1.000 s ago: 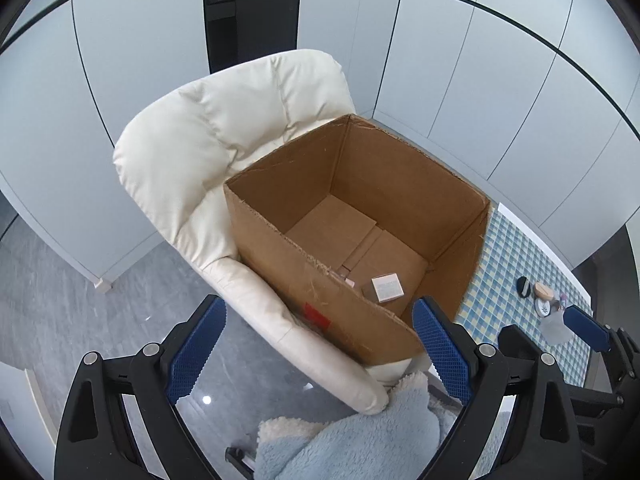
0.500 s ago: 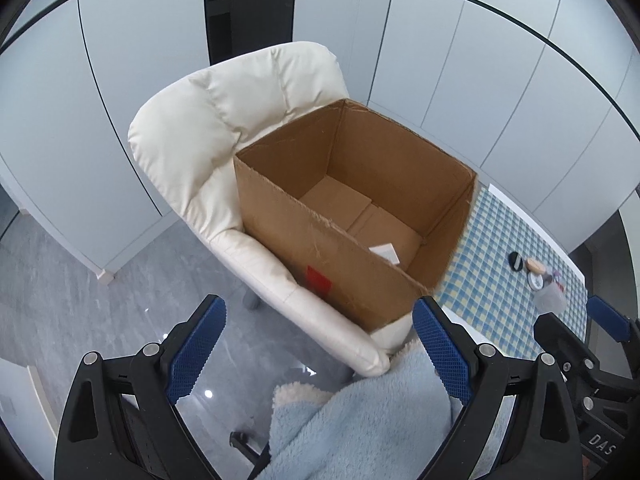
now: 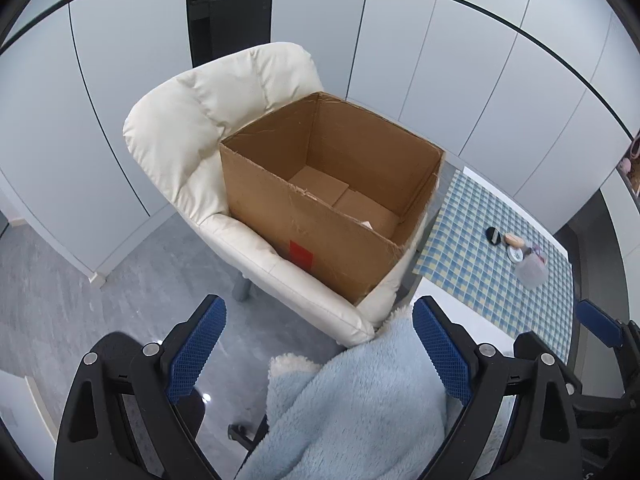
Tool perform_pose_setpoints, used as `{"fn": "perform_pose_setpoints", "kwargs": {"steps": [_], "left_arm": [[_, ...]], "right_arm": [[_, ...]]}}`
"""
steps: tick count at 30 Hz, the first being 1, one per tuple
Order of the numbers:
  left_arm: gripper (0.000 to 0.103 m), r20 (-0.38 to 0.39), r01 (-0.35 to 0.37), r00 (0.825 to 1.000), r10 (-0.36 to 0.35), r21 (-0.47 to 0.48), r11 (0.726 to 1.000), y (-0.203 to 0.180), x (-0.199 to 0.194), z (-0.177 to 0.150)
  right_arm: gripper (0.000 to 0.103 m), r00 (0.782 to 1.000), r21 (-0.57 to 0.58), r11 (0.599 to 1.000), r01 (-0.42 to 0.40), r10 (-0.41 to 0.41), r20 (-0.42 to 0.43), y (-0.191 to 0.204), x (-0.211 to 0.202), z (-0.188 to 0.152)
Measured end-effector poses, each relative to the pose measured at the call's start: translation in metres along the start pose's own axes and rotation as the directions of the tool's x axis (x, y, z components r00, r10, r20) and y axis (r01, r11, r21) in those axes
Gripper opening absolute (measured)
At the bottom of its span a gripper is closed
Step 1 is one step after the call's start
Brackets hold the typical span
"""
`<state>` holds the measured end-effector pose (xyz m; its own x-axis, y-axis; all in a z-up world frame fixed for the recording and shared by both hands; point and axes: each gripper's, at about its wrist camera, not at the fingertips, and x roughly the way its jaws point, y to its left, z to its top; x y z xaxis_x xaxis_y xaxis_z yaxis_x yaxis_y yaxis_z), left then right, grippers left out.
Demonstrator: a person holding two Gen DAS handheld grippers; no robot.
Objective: Organize objects
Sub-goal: 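Withdraw both open tools from the box back toward the table, then move both open tools over the checked table toward the cosmetics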
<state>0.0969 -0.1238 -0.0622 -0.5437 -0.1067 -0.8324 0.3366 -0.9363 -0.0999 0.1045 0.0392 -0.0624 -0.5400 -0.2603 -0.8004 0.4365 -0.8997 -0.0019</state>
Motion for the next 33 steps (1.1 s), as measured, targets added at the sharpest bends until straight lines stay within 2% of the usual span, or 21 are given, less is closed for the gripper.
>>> {"fn": "perform_pose_setpoints", "kwargs": {"steps": [5,11,33], "left_arm": [[0.095,0.005,0.027,1.0,-0.027,-0.008,1.0,-0.002,-0.011,-0.003],[0.095,0.017,0.019,1.0,-0.02,0.032,0.999,-0.015,-0.015,-0.002],[0.095,-0.015,0.074,0.997,-0.072,0.132,0.988,-0.064,0.0,-0.001]], "right_arm": [[0.096,1.0,-0.013,1.0,0.005,-0.005,0.004,0.004,-0.013,-0.015],[0.096,1.0,-0.018,1.0,0.02,-0.02,0.023,0.004,-0.026,-0.023],[0.096,0.998,0.106,0.992,0.064,-0.065,0.007,-0.045,-0.028,-0.037]]}}
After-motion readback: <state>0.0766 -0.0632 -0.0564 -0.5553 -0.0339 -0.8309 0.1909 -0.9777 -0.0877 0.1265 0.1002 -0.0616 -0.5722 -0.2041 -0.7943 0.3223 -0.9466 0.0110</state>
